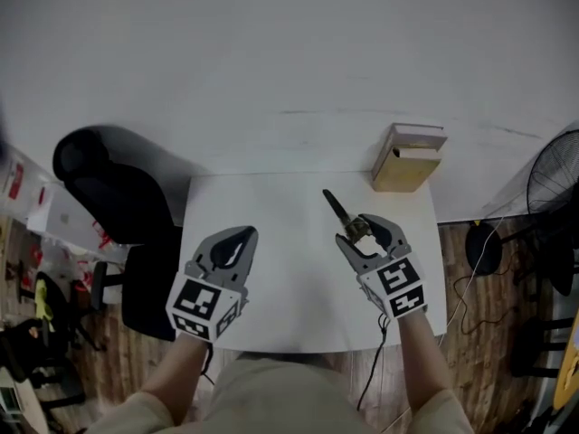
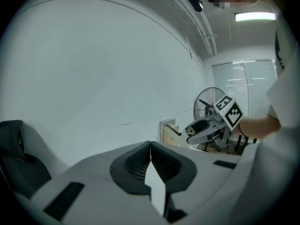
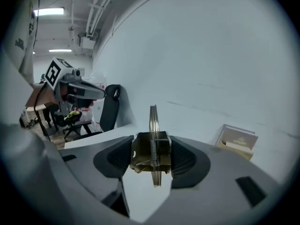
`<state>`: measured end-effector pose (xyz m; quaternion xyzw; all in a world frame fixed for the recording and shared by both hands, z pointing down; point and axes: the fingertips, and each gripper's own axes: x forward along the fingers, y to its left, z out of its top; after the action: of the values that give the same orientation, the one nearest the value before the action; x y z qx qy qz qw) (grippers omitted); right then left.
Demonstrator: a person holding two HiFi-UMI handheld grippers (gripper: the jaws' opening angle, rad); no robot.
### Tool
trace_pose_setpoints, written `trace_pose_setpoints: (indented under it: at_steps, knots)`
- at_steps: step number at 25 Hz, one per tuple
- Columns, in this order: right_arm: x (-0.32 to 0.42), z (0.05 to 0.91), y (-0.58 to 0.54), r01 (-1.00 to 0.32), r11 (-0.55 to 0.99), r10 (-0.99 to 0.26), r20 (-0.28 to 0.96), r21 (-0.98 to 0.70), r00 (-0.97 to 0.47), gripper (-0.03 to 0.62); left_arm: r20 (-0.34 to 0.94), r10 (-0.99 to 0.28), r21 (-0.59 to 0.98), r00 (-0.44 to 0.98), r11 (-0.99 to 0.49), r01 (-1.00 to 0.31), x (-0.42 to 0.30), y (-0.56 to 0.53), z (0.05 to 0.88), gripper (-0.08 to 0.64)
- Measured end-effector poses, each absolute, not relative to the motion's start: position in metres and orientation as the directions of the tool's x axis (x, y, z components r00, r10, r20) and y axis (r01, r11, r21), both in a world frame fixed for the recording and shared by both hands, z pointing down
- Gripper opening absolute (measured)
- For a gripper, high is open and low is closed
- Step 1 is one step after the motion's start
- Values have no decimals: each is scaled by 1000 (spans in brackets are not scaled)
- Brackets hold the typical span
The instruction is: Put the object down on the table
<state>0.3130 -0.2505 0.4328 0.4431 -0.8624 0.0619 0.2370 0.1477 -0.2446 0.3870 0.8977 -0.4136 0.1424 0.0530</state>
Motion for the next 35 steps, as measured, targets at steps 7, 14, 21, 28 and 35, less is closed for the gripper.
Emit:
trace_pose_setpoints:
  at_steps: [7, 14, 21, 28, 35]
  knots:
    - [294, 470, -280, -694, 689, -648, 604, 207, -464, 242, 300, -726, -8, 619, -650, -760, 146, -262, 394, 21]
    - [276, 499, -312, -592, 739, -615, 682, 323, -396, 242, 321, -706, -3, 632, -667, -745, 141, -289, 417, 20]
    - [257, 535, -343, -484, 776, -591, 735, 405, -332, 242, 352, -701, 32, 620, -653, -757, 126, -321, 451, 20]
    - [247, 590, -372, -402, 802, -563, 786, 442, -257, 242, 385, -692, 79, 611, -635, -769, 115, -353, 493, 20]
    - [244, 638, -408, -316, 802, -576, 796, 507, -186, 242, 402, -683, 123, 610, -620, -775, 106, -384, 531, 20]
